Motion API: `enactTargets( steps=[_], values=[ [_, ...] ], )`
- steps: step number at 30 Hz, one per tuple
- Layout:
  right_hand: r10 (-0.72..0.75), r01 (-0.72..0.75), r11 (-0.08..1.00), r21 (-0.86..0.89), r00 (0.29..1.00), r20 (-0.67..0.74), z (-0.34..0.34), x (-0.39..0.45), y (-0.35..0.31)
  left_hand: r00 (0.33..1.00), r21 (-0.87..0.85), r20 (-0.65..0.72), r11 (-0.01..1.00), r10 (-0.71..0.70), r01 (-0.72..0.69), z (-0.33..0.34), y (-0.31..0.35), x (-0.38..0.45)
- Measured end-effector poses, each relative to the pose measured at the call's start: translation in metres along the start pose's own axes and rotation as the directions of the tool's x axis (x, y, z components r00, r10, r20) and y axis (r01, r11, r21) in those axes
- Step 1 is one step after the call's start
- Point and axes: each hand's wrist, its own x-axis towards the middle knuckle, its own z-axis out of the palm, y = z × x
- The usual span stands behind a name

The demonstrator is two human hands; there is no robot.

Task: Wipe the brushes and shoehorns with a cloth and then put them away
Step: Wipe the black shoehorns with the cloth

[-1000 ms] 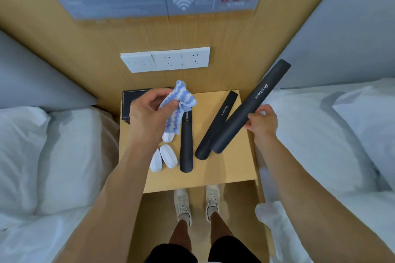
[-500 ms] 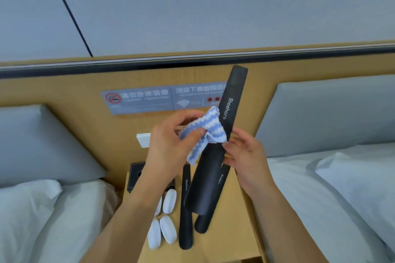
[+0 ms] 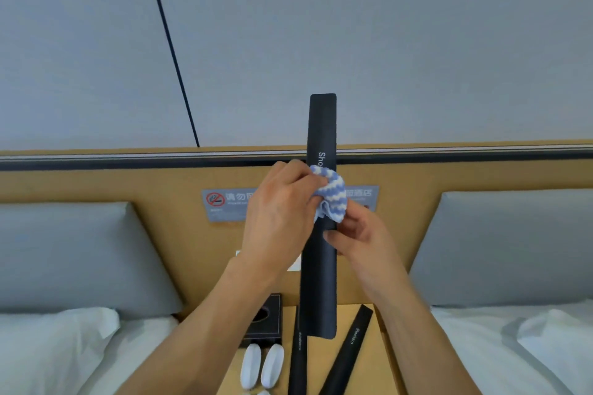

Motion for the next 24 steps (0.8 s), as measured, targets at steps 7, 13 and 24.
enactTargets(
  steps=[7,13,24],
  values=[
    [-0.002,0.006,0.999,-0.053,0.997,0.083,0.005,0.009,-0.002,0.996,0.062,-0.077,0.997,-0.034,0.038,-0.031,-0.012,0.064],
    [-0.016,0.018,1.0,-0.021,0.995,0.098,0.009,0.015,-0.009,0.994,0.114,-0.102,0.992,-0.034,0.046,-0.052,-0.016,0.117],
    [0.005,-0.001,0.993,0.115,0.999,-0.04,0.012,0.023,-0.027,0.997,0.129,-0.069,0.992,0.025,-0.016,-0.042,0.01,0.114]
  ],
)
